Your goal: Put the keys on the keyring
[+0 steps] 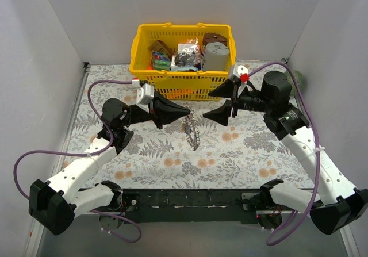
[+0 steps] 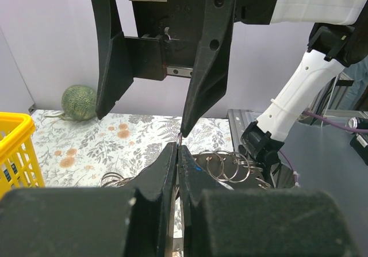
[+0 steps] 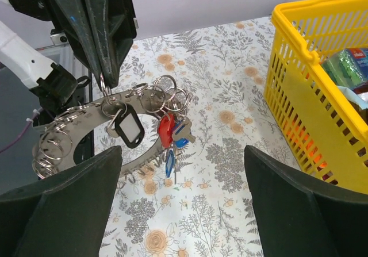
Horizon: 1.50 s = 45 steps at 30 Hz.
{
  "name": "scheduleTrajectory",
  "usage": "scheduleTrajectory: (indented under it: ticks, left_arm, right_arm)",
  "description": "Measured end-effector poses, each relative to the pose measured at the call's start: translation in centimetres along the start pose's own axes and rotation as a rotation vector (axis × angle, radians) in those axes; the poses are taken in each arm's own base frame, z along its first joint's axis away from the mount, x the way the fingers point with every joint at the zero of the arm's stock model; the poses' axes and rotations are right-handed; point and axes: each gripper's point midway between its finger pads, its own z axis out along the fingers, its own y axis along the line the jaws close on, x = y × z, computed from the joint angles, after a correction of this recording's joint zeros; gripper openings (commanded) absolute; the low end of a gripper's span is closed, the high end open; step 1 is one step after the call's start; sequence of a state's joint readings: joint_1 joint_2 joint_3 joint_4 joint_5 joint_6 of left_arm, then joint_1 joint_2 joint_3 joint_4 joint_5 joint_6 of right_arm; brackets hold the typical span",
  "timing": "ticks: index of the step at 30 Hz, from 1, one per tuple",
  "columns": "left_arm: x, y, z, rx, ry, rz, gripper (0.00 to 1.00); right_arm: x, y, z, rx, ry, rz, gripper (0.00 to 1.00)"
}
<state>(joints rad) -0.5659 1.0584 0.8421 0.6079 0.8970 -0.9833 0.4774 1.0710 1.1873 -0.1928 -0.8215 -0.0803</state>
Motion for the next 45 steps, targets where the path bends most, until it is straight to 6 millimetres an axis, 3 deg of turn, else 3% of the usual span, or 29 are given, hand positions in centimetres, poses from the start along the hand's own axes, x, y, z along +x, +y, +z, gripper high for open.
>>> scheduleTrajectory:
  ticks: [7,13,18,31,40,45]
  left_arm:
    - [0.6,0.2,-0.2,-0.013,0.024,-0.002,0.00]
    - [1.8,0.8,-0.4,-0.040,0.062,-0.023,0.00]
    - [4.2,1.9,-0.4,-0.066,0.127,-0.061,0.00]
    - [12.0,5.0,0.0,-0.099,0.286,-0.219,0.00]
    - [16.6,3.8,2.0,-0.034,0.362,-0.304,0.00]
    - [17.3,2.7,3.3,0.010,0.346,-0.334,0.00]
  right_arm:
    - [0.0,-0.7,-0.4,0.026,-0.015,0.000,0.95]
    - [1.2,-1.4,-0.7,0.052,-0.009,0.025,0.95]
    - [2.5,-2.2,-1.1,0.080,0.001,0.058,0.95]
    - [3.3,-3.2,-2.2,0.132,-0.002,0.069,0.95]
    - [3.7,-3.5,-2.7,0.154,-0.001,0.074,0.96]
    - [3.8,-3.6,-2.8,0.161,0.002,0.078,0.95]
